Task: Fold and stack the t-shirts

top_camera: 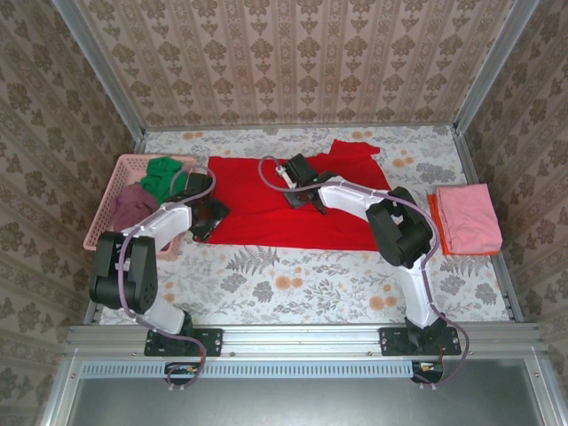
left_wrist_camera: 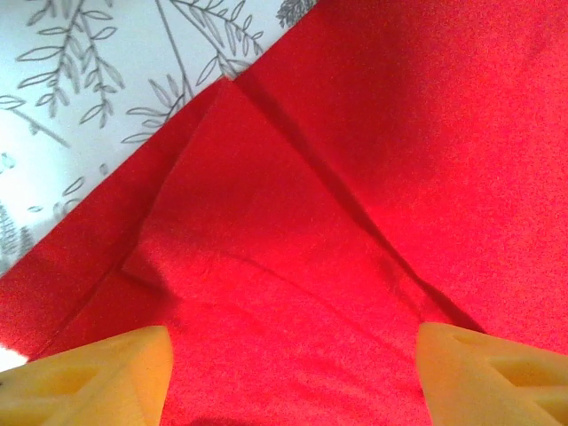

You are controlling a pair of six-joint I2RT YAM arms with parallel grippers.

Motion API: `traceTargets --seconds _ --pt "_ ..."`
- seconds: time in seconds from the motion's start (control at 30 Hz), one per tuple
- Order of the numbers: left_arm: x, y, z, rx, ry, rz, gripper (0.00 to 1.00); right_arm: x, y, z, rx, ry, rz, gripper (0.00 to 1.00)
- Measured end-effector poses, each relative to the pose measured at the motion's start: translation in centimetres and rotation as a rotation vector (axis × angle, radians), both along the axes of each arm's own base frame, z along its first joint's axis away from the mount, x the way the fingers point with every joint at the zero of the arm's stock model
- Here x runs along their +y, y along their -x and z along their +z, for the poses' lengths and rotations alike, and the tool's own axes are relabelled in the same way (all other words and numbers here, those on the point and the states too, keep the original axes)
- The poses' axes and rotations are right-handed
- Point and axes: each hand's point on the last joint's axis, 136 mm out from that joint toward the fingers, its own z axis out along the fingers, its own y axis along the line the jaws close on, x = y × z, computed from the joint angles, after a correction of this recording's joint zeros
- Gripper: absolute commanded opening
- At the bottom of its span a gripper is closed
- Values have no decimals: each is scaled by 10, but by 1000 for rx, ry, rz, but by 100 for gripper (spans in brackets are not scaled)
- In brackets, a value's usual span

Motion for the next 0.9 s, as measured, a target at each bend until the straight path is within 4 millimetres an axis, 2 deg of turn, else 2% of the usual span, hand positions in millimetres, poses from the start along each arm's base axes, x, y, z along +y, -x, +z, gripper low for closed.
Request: traceTargets --seconds 0.13,0.27,0.43,0.57,0.7,0.8,0.9 --pt "-1 -5 -9 22 6 27 71 -8 -1 -1 19 -14 -33 45" --pt "1 -8 -14 28 11 47 67 -18 7 5 34 -40 -57 45" --pt "-1 -24 -5 -4 21 56 54 -36 21 34 12 -92 -90 44" --pt "-6 -45 5 -46 32 50 53 -55 31 60 -27 -138 -132 44" --pt "-3 -57 -1 -39 39 58 53 -74 46 79 -41 -180 -155 47" --pt "0 -58 -6 -28 41 63 53 -74 61 92 -35 -237 -109 53" --pt "-1 -59 -1 -39 47 62 55 -53 79 97 -32 -284 12 57"
